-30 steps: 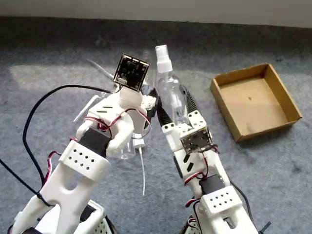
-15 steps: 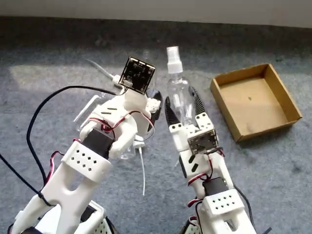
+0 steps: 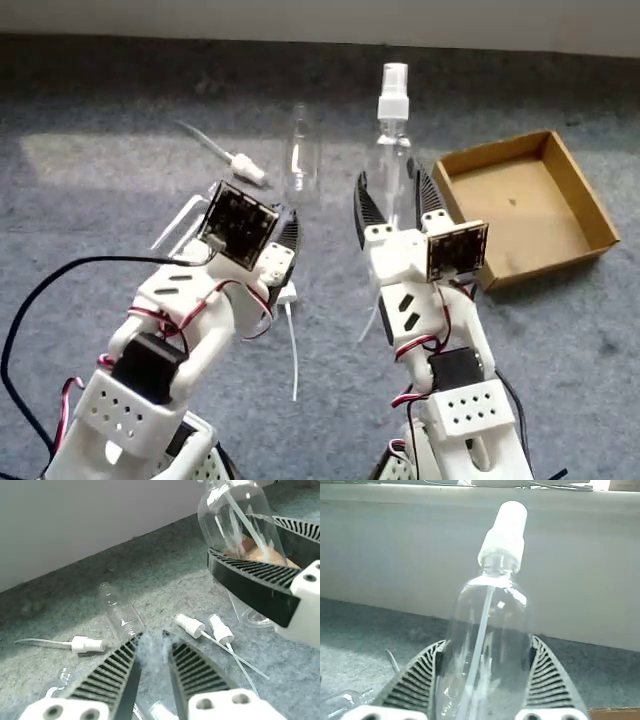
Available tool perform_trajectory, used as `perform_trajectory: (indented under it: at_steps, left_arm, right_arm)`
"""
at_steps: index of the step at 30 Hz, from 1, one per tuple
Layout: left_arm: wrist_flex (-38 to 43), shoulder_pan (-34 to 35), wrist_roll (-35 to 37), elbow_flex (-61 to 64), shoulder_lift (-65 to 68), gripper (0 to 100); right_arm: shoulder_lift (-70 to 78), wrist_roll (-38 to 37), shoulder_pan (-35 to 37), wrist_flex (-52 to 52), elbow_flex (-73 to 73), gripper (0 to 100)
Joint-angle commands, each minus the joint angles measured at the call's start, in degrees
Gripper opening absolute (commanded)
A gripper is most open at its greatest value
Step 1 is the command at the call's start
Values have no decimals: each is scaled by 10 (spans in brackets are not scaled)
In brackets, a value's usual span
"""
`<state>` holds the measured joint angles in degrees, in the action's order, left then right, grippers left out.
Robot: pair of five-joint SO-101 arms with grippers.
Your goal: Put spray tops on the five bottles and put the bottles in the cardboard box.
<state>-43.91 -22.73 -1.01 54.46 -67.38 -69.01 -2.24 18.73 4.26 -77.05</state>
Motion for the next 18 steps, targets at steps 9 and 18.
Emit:
perform_trajectory:
  at_steps: [9, 18]
  left_arm:
    - [1, 1, -6, 201, -242, 5]
    - [-1, 2, -6, 311, -381, 5]
  right_arm:
    - [-17, 66, -20, 0, 49, 63]
    - [-21, 65, -138, 3, 46, 63]
